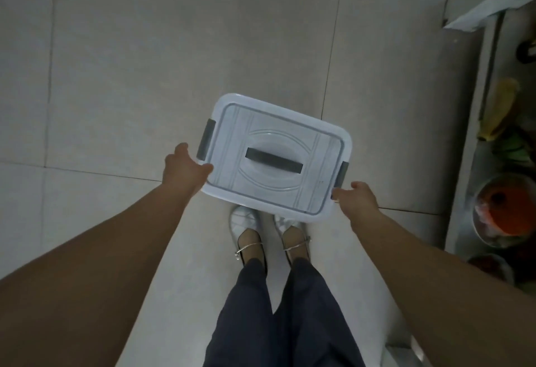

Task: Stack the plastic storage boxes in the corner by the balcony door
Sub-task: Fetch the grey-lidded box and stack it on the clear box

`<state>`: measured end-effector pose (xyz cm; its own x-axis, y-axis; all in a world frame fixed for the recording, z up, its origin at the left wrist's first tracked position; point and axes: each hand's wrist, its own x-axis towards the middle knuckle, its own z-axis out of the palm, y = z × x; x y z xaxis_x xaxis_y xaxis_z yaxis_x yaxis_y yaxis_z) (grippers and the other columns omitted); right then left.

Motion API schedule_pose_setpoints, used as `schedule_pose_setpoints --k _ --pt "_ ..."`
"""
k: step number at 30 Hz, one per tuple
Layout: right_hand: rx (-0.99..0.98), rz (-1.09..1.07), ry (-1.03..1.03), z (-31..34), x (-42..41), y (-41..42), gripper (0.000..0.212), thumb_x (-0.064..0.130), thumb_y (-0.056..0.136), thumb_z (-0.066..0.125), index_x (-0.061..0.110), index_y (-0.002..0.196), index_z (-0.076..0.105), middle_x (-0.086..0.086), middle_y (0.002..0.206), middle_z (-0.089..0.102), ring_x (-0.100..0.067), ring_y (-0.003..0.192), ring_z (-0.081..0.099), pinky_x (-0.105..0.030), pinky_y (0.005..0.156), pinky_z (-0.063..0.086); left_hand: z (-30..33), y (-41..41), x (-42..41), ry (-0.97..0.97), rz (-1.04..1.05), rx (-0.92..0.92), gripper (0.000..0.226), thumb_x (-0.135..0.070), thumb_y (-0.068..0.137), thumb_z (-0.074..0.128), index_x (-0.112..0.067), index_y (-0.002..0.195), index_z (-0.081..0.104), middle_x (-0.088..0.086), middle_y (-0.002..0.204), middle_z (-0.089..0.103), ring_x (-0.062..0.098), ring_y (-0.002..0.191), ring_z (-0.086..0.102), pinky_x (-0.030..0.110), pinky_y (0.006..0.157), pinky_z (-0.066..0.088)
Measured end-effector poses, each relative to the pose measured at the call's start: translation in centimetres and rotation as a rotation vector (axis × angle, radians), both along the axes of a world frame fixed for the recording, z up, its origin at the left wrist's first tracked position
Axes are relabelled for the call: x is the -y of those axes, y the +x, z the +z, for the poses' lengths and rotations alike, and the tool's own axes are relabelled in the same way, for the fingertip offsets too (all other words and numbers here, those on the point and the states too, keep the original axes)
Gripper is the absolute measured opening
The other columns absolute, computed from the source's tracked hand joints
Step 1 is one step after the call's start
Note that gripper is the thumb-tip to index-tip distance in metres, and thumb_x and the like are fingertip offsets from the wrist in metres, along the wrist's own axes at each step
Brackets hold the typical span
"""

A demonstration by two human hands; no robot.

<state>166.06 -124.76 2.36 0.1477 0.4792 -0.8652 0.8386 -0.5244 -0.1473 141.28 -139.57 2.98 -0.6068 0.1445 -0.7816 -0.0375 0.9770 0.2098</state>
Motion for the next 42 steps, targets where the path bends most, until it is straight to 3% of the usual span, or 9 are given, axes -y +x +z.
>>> schedule_pose_setpoints --k 4,10,13,15,18,22,25,28,42 --pt "-0.024 -0.162 -0.071 -5.9 -1.0 -0.2 0.067 0.014 0.087 0.063 -0.001 0.143 0.029 -0.017 0.129 0.052 -0.03 0.112 0.054 -0.035 0.094 0.043 -6.5 -1.3 -0.6 -0.006 -0.003 0.013 0.088 -0.024 0.082 0.068 -0.013 0.151 0.016 0.018 0.15 0.033 0.036 0.127 0.046 0.039 0.094 0.044" --pt "-0.057 -0.307 -0.113 -8.3 -1.6 0.2 0.043 0.01 0.085 0.063 0.0 0.125 0.052 -0.011 0.092 0.06 -0.03 0.088 0.056 -0.048 0.106 0.037 -10.4 -0.7 -0.5 0.118 0.22 0.107 0.072 -0.02 0.078 0.073 -0.007 0.14 0.037 0.013 0.135 0.052 0.019 0.097 0.047 0.027 0.084 0.039" --pt "-0.051 -0.286 -0.086 -7.5 -2.6 0.4 0.043 0.012 0.085 0.063 0.002 0.126 0.052 -0.004 0.077 0.051 -0.019 0.066 0.046 -0.046 0.094 0.044 -9.5 -0.7 -0.2 0.104 0.289 0.123 0.065 -0.016 0.078 0.072 -0.003 0.135 0.045 0.015 0.132 0.055 0.021 0.095 0.05 0.028 0.082 0.039" --pt "-0.044 -0.254 -0.076 -5.5 -3.2 0.3 0.046 0.014 0.084 0.065 0.0 0.126 0.053 -0.01 0.088 0.056 -0.024 0.075 0.051 -0.038 0.084 0.044 -7.5 -0.3 0.6 0.086 0.32 0.147 0.063 -0.014 0.078 0.072 -0.001 0.133 0.046 0.016 0.129 0.056 0.024 0.096 0.052 0.029 0.082 0.04" --pt "0.016 -0.174 -0.079 -2.0 -3.5 0.3 0.048 0.016 0.081 0.069 -0.003 0.123 0.055 -0.02 0.111 0.06 -0.032 0.095 0.056 -0.044 0.093 0.045 -3.5 0.9 2.8 0.07 0.428 0.197 0.058 -0.015 0.079 0.07 0.001 0.13 0.049 0.018 0.126 0.059 0.034 0.105 0.058 0.037 0.089 0.047" --pt "-0.053 -0.01 -0.054 5.1 -3.2 -2.0 0.047 0.019 0.08 0.07 -0.002 0.121 0.057 -0.014 0.101 0.06 -0.032 0.089 0.057 -0.039 0.08 0.045 4.4 1.6 6.8 0.096 0.652 0.175 0.052 -0.022 0.084 0.063 0.001 0.129 0.052 0.019 0.12 0.061 0.033 0.098 0.059 0.04 0.085 0.049" --pt "-0.096 0.133 -0.035 11.1 -2.6 -4.9 0.048 0.021 0.081 0.069 0.0 0.122 0.057 -0.016 0.104 0.063 -0.035 0.094 0.06 -0.043 0.087 0.049 10.7 1.6 9.9 0.134 0.831 0.214 0.051 -0.02 0.085 0.063 0.003 0.129 0.052 0.021 0.118 0.062 0.038 0.102 0.06 0.046 0.093 0.049" --pt "-0.16 0.268 -0.009 17.2 -1.8 -8.4 0.048 0.022 0.081 0.068 0.0 0.122 0.057 -0.015 0.104 0.062 -0.036 0.098 0.06 -0.048 0.093 0.049 17.5 0.9 12.9 0.248 0.971 0.237 0.04 -0.012 0.086 0.062 0.006 0.121 0.056 0.015 0.094 0.064 0.03 0.08 0.06 0.035 0.078 0.049" --pt "-0.483 0.987 -0.127 36.6 12.0 -19.8 0.041 0.017 0.084 0.066 -0.003 0.12 0.059 -0.018 0.1 0.067 -0.034 0.087 0.063 -0.041 0.081 0.052 39.6 16.0 29.3 0.526 1.664 -0.252 0.04 -0.011 0.081 0.068 -0.004 0.119 0.057 0.011 0.098 0.065 0.028 0.085 0.062 0.039 0.075 0.051"
